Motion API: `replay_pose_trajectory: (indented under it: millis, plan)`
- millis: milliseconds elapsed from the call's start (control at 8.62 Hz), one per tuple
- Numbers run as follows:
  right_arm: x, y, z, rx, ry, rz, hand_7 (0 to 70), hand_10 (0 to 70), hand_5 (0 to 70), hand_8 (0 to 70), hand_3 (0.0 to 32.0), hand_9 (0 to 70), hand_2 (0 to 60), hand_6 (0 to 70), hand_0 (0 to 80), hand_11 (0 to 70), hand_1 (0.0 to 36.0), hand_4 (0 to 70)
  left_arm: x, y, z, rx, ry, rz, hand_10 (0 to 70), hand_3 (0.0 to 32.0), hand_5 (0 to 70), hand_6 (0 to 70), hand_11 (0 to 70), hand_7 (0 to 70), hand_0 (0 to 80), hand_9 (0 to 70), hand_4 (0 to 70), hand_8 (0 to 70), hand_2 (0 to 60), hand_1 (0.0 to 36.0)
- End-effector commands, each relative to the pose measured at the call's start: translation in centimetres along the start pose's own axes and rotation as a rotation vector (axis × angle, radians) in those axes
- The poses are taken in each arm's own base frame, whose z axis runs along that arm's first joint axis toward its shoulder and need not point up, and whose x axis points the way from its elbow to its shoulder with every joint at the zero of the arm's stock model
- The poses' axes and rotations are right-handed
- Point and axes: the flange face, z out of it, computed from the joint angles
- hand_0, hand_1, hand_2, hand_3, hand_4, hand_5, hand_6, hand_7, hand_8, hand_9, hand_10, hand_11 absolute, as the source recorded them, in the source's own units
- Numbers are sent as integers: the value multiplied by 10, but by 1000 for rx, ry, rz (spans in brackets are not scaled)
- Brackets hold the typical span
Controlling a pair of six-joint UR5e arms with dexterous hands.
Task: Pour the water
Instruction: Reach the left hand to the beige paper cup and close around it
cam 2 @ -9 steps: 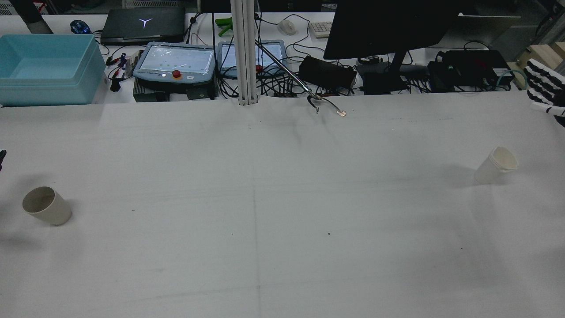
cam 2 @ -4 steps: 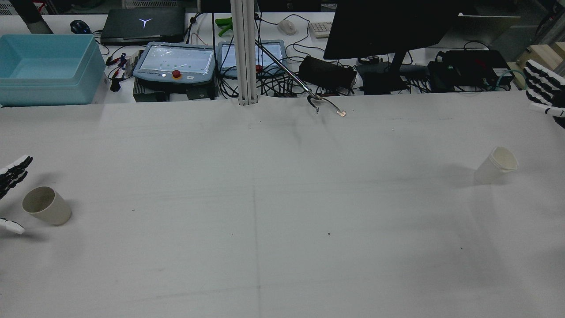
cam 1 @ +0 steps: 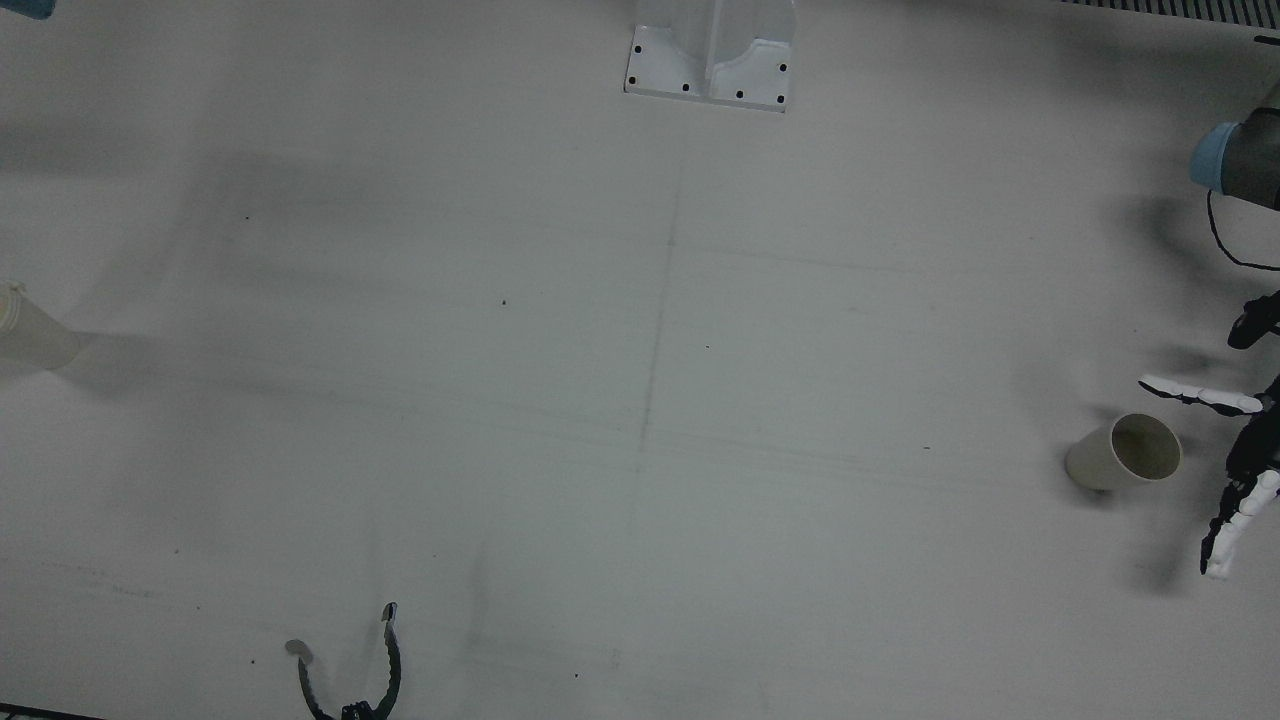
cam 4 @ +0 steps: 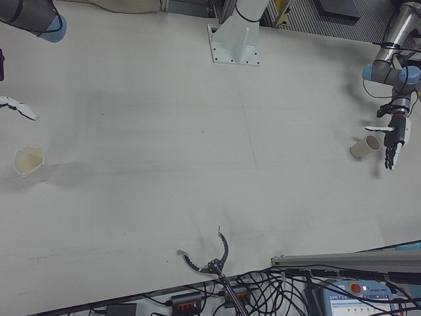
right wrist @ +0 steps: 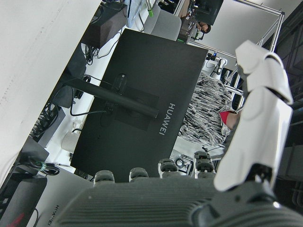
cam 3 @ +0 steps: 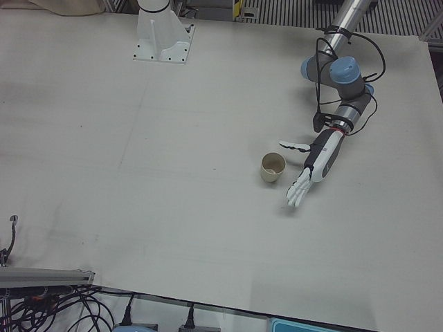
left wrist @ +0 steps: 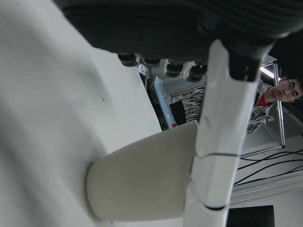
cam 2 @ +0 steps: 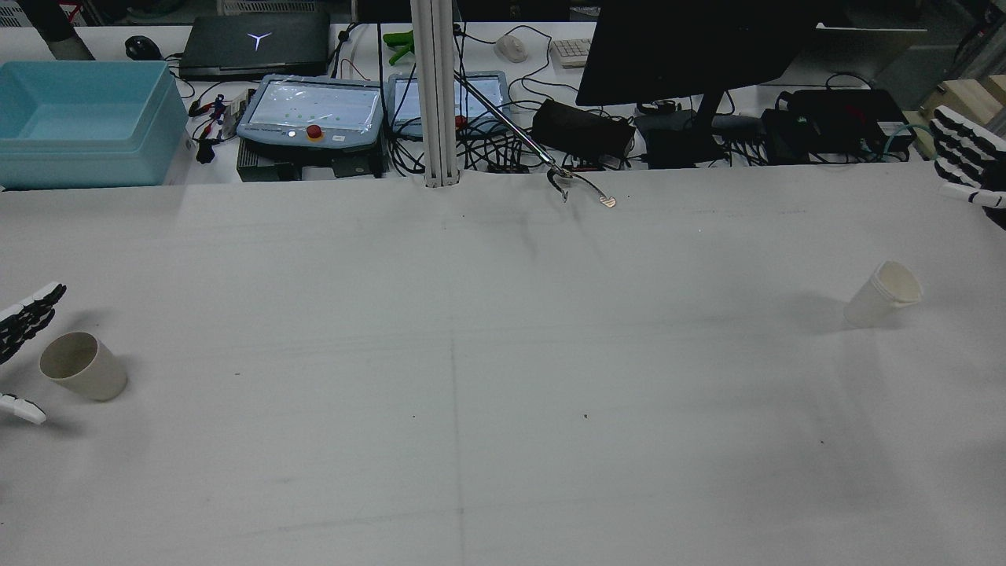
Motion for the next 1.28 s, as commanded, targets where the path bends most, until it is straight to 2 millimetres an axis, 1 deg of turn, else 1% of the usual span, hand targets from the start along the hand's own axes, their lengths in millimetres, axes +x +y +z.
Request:
replay_pose_trajectory:
  millis: [0,116,232,348,464,580,696,812,928,1043,1159]
  plan:
    - [0,0,-1,0,2,1,0,0,48,4,0,0,228,73,485,0,212,0,-22,16,16,-17,-29,-11,2,0,0,63,35,28,744,0,144,2,0,250]
    - [0,0,-1,0,2,3,0,0,48,3,0,0,220,68,486,0,212,0,-25,19,18,-19,-30,-15,3,0,0,63,35,28,724,0,149,2,0,242]
    - [1,-1,-2,1,3,3,0,0,47,3,0,0,218,66,486,0,212,0,-29,15,24,-17,-29,-23,3,0,0,62,35,28,712,0,146,2,0,243]
    - [1,-2,-3,4,4,3,0,0,47,3,0,0,218,65,486,0,211,0,-31,16,30,-19,-28,-33,3,0,0,66,36,32,722,0,156,3,0,241]
    - [1,-3,-3,5,4,3,0,0,47,2,0,0,212,63,484,0,211,0,-32,18,33,-23,-27,-35,4,0,0,68,34,37,653,0,169,3,0,222]
    - [2,-4,-4,8,6,3,0,0,46,2,0,0,214,63,484,0,208,0,-33,21,37,-23,-27,-37,7,0,0,73,40,44,673,0,177,4,0,230]
    - [2,-5,-4,10,6,3,0,0,46,2,0,0,211,61,483,0,208,0,-32,21,38,-23,-26,-38,9,0,0,76,42,49,685,0,191,5,0,229]
    - [2,-5,-4,10,6,6,0,0,45,1,0,0,212,59,482,0,206,0,-33,22,38,-23,-27,-39,12,0,14,79,46,54,734,0,204,5,0,236]
    - [2,-5,-4,12,5,6,0,0,45,2,0,0,211,60,482,0,206,0,-33,23,39,-23,-26,-40,18,0,700,83,58,59,800,0,165,6,0,272]
    - [2,-5,-4,12,5,6,0,0,44,1,0,0,209,56,482,0,205,0,-31,24,39,-11,-23,-51,22,0,700,84,63,64,800,0,177,6,0,286]
    - [2,-6,-5,14,4,6,0,0,44,0,0,0,211,54,481,0,206,0,-30,24,40,13,-14,-70,26,0,700,91,69,79,800,1,227,8,0,320]
